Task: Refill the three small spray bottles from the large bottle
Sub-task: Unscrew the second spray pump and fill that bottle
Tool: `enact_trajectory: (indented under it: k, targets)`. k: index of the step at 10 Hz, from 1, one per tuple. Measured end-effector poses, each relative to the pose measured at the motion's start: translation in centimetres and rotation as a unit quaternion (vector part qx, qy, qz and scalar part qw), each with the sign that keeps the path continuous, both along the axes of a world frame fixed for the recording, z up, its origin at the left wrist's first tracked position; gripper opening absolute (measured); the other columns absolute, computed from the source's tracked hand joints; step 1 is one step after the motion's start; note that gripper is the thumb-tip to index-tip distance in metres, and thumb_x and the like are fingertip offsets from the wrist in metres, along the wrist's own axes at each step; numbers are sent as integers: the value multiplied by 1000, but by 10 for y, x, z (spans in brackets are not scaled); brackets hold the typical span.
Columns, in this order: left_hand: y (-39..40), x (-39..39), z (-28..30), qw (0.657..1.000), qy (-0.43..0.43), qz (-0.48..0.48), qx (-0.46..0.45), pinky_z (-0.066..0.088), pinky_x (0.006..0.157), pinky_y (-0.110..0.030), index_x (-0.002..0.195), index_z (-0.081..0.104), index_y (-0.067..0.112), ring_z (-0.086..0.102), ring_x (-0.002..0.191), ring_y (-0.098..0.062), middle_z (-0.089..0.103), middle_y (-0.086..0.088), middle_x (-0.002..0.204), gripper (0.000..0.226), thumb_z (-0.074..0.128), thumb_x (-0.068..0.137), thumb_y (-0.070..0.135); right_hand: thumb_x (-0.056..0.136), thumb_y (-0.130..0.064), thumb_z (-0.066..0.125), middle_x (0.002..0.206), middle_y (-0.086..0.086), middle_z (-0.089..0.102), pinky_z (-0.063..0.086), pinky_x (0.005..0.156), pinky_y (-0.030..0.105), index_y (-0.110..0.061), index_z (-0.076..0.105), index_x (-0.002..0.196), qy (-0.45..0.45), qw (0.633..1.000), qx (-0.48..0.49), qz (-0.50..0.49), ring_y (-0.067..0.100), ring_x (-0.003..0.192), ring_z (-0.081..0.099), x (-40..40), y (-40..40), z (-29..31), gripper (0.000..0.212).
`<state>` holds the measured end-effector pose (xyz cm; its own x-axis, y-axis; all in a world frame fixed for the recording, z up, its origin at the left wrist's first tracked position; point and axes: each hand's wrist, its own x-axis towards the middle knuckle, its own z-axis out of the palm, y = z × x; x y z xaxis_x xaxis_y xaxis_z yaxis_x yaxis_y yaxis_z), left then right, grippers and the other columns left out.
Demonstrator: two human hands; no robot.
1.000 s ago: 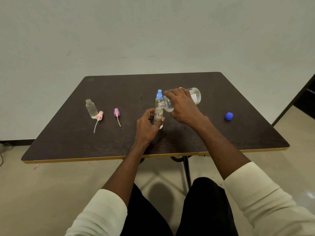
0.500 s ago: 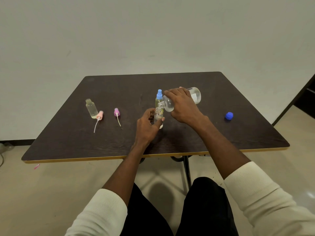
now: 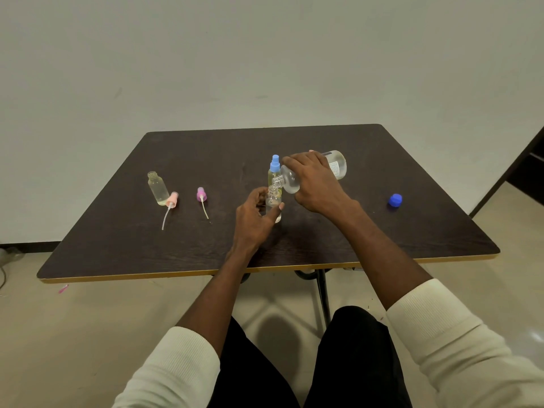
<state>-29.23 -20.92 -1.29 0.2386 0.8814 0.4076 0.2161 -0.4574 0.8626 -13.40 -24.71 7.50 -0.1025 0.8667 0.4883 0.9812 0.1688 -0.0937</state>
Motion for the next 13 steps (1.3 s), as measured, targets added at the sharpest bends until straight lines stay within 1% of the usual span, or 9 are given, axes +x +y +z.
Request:
enact_trajectory:
  k: [2, 3, 5, 6, 8, 9, 11, 13]
  targets:
    - [0, 0, 0, 1000, 0, -1, 3, 53, 87, -21, 120, 62, 20, 66, 96, 1, 69, 14, 101, 39, 79, 85, 24, 67, -2, 71, 128, 8, 57, 18, 113, 38, -9, 54, 129, -1, 1000, -3, -2, 27, 122, 48, 1, 0, 0, 64]
    - [0, 0, 0, 1000, 2, 0, 5, 53, 86, -18, 120, 62, 20, 66, 96, 2, 69, 15, 101, 39, 79, 85, 24, 69, -3, 72, 131, 7, 56, 16, 114, 37, -10, 53, 131, -2, 1000, -11, -3, 27, 124, 46, 0, -1, 1, 65]
    - [1, 0, 1, 1000, 9, 2, 4, 48, 82, -9, 121, 62, 20, 63, 94, 9, 67, 16, 100, 40, 79, 85, 25, 69, -5, 72, 130, 7, 56, 16, 114, 37, -11, 53, 131, -2, 1000, -10, -3, 26, 124, 46, 0, -1, 1, 64]
    - [0, 0, 1, 1000, 6, 1, 2, 48, 81, -7, 120, 62, 21, 62, 94, 11, 66, 19, 99, 39, 79, 85, 24, 69, -4, 71, 129, 7, 57, 17, 114, 37, -11, 53, 130, -3, 1000, -7, -3, 26, 123, 47, 1, 0, 0, 63]
    - [0, 0, 0, 1000, 1, -4, 0, 52, 83, -16, 119, 61, 25, 65, 95, 5, 68, 18, 99, 38, 79, 85, 25, 70, -4, 71, 131, 7, 56, 16, 114, 36, -10, 53, 130, -4, 1000, -6, -5, 26, 124, 46, 1, 0, 0, 63]
    - [1, 0, 0, 1000, 0, -6, 1, 52, 83, -16, 120, 61, 24, 65, 96, 3, 69, 15, 102, 39, 79, 85, 25, 69, -4, 71, 130, 7, 56, 17, 114, 37, -10, 53, 130, -5, 1000, -4, -4, 26, 124, 46, 2, 1, 1, 64]
    - [1, 0, 1, 1000, 0, -7, 2, 51, 82, -13, 119, 61, 23, 64, 96, 5, 68, 17, 102, 39, 79, 85, 25, 69, -4, 71, 130, 7, 56, 17, 114, 37, -10, 53, 130, -6, 1000, -4, -4, 26, 124, 46, 1, 1, 0, 64]
    - [1, 0, 1, 1000, 3, -8, 2, 51, 83, -15, 121, 61, 22, 65, 98, 2, 69, 13, 106, 40, 79, 85, 26, 69, -6, 72, 130, 7, 56, 17, 115, 38, -11, 53, 130, -7, 1000, -10, -4, 26, 124, 46, 1, 3, 0, 64]
